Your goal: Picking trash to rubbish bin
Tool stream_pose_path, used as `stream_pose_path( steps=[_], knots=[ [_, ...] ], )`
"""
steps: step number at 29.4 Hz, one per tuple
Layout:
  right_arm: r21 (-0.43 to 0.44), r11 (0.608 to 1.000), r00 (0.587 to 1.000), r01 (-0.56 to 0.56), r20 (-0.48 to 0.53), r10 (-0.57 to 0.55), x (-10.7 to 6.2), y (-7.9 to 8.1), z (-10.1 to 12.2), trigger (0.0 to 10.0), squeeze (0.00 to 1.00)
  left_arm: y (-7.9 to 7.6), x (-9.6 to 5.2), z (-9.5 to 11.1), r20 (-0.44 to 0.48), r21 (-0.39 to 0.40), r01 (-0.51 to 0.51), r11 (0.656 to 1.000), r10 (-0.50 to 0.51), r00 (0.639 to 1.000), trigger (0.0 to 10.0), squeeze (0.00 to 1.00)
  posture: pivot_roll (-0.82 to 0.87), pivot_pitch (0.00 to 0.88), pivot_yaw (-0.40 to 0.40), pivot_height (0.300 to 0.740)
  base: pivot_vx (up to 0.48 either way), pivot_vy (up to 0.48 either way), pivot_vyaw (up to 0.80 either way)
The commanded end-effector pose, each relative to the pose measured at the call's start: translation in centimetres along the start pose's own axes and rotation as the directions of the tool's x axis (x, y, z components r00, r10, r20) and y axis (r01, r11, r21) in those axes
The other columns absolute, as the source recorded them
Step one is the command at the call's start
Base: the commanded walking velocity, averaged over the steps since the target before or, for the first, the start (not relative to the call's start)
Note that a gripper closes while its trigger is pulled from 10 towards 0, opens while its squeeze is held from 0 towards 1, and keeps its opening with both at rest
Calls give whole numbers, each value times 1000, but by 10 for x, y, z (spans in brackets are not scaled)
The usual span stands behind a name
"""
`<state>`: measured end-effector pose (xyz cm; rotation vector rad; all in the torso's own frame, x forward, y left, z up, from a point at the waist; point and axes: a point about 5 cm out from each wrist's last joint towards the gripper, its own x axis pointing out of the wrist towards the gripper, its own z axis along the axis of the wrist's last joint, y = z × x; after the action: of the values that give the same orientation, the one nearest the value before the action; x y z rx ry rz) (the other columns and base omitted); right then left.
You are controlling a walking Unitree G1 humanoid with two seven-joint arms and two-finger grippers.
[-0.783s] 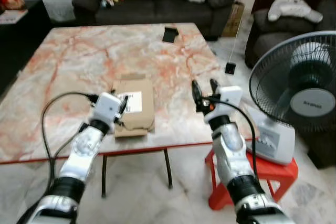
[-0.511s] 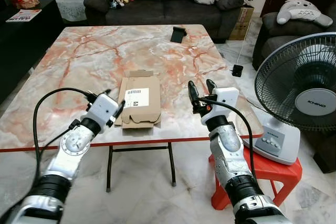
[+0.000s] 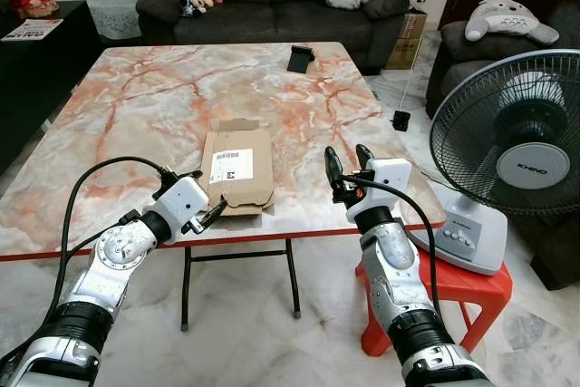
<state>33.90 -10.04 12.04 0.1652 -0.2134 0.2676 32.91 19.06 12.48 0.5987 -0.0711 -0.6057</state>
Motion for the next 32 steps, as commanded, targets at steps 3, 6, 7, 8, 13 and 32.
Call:
stream_pose_path(
  steps=[3, 6, 7, 8, 13, 32],
  knots=[
    [-1, 1000, 1000, -4, 20, 4, 1, 1, 5, 10000, 0, -5, 4, 5, 18, -4, 54, 999, -54, 998, 10000, 1000, -9, 45, -25, 740, 0, 0, 0],
    [-1, 1000, 1000, -7, 17, 7, 2, 1, 4, 10000, 0, -13, 10, 0, -61, 136, 100, 986, -92, 994, 10000, 0, -6, 44, -28, 740, 0, 0, 0],
    [-1, 1000, 1000, -8, 16, 8, 2, 1, 4, 10000, 0, -15, 12, -1, -80, 171, 99, 980, -87, 993, 10000, 0, -6, 43, -29, 740, 0, 0, 0],
    [-1, 1000, 1000, -9, 16, 9, 2, 2, 4, 10000, 0, -15, 15, -2, -98, 194, 95, 976, -77, 992, 10000, 0, -6, 43, -29, 740, 0, 0, 0],
    [2, 1000, 1000, -12, 18, 12, 2, 4, 4, 10000, 0, -26, 36, -2, -176, 319, 109, 941, -54, 983, 10000, 0, -13, 44, -29, 740, 0, 0, 0],
    [2, 1000, 1000, -6, 13, 6, -4, 3, 2, 10000, 0, -8, 54, 19, -34, 99, -268, 958, 273, 962, 10000, 0, -34, 63, -24, 740, 0, 0, 0]
  ],
)
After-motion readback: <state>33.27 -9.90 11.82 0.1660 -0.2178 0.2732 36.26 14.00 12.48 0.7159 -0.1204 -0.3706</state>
